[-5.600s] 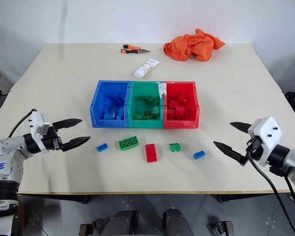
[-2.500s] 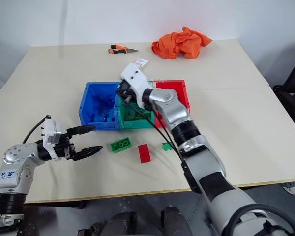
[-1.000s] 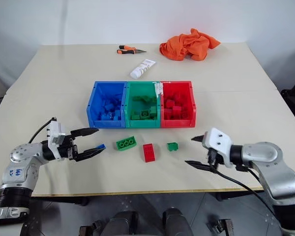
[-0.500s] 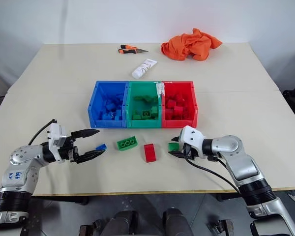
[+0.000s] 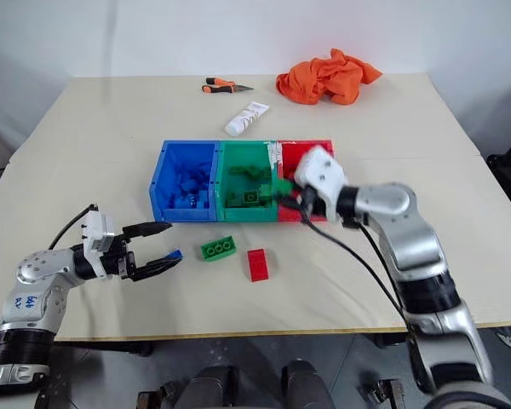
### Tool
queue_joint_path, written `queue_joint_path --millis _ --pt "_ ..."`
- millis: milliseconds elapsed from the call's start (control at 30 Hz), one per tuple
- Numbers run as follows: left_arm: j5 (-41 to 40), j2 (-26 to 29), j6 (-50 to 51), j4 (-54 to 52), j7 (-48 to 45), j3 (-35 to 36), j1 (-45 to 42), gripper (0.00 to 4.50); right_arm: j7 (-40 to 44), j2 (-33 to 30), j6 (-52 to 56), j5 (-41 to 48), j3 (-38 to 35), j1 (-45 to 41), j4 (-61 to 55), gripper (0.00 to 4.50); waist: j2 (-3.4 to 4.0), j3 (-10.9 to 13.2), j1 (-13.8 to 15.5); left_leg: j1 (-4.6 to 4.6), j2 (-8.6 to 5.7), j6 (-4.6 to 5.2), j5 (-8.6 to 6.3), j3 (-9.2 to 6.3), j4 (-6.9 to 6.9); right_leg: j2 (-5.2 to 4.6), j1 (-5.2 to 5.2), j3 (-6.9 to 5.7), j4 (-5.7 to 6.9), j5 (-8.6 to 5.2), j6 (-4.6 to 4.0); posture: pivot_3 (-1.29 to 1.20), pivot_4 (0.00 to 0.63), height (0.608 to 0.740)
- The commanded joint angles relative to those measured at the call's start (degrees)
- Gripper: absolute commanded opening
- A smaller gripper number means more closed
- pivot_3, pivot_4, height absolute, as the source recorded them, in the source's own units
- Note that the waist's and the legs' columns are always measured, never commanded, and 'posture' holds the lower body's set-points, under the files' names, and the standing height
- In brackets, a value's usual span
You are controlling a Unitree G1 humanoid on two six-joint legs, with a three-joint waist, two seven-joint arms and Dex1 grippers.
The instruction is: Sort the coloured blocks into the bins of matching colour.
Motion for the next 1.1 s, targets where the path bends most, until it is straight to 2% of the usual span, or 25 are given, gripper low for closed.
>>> queue_joint_path --millis 33,233,333,433,600,733,833,933,1100 --pt "-0.69 -0.11 -0.48 -0.14 -0.69 0.18 -1.16 4.50 -3.68 4.32 -4.90 -2.24 0.16 -5.95 11.02 1.30 0.00 0.00 -0.11 0.00 0.00 0.00 0.00 0.00 -0.01 0.00 -0.01 -0.01 -0.01 0.00 0.00 0.00 0.150 0.740" --pt "-1.10 -0.31 -0.74 -0.90 -1.63 0.30 -1.64 4.50 -6.54 9.33 -14.01 -5.64 0.42 -13.29 26.86 3.32 0.00 0.00 -0.47 -0.01 -0.01 -0.01 0.01 0.00 -0.02 -0.04 -0.05 -0.08 0.05 0.00 0.00 0.00 0.150 0.740" --pt "-1.11 0.17 -0.58 -1.33 -2.14 0.54 -1.39 4.50 -7.06 9.98 -16.76 -6.43 0.06 -14.44 29.54 4.36 0.00 0.00 -0.83 -0.01 -0.01 -0.02 0.01 0.00 -0.02 -0.07 -0.05 -0.15 0.05 0.00 0.00 0.00 0.150 0.740" --pt "-1.32 1.03 -0.79 -1.29 -3.52 1.07 -0.52 4.50 -5.16 8.80 -15.86 -5.38 -0.52 -12.56 25.69 4.44 0.00 0.00 -1.30 -0.01 -0.01 -0.02 0.01 -0.02 -0.02 -0.08 -0.05 -0.18 0.07 0.00 0.00 0.00 0.150 0.740" --pt "-0.92 2.14 -0.97 -0.43 -5.84 0.89 0.25 4.50 4.13 2.11 -8.97 -1.07 0.84 -1.51 7.01 4.44 0.01 0.00 -1.41 -0.03 0.00 -0.02 0.01 -0.10 -0.04 -0.10 -0.01 -0.29 0.08 0.00 0.00 0.00 0.150 0.740" --pt "-0.38 2.66 -1.78 1.85 -7.04 0.73 -0.48 4.50 12.91 -7.81 -2.92 6.46 -1.46 12.96 -11.06 4.44 0.01 0.00 -0.50 -0.10 0.00 0.00 0.00 -0.12 -0.05 -0.11 0.01 -0.31 -0.01 0.00 0.00 0.00 0.150 0.740" --pt "-1.12 2.49 -1.61 3.09 -8.85 0.52 -1.14 4.50 17.45 -17.80 0.83 10.49 -7.15 27.47 -18.93 4.44 0.01 0.00 0.41 -0.12 -0.01 0.03 -0.02 -0.11 -0.06 -0.11 0.03 -0.29 -0.15 0.00 0.00 0.00 0.150 0.740" --pt "-1.05 2.96 -1.25 3.38 -10.62 -0.02 -1.14 4.50 17.37 -22.70 3.54 13.04 -11.35 35.19 -22.91 4.44 0.00 0.00 1.15 -0.10 -0.02 0.08 -0.05 -0.07 -0.03 -0.09 0.12 -0.26 -0.23 0.00 0.00 0.00 0.150 0.740" --pt "-1.14 2.45 -2.92 4.40 -12.76 0.32 -1.39 4.50 14.40 -24.18 2.30 11.30 -13.14 40.51 -24.71 4.44 0.00 0.00 0.88 0.05 0.08 0.28 -0.10 0.12 0.00 0.01 0.17 -0.11 -0.20 0.08 -0.13 0.00 0.150 0.740"
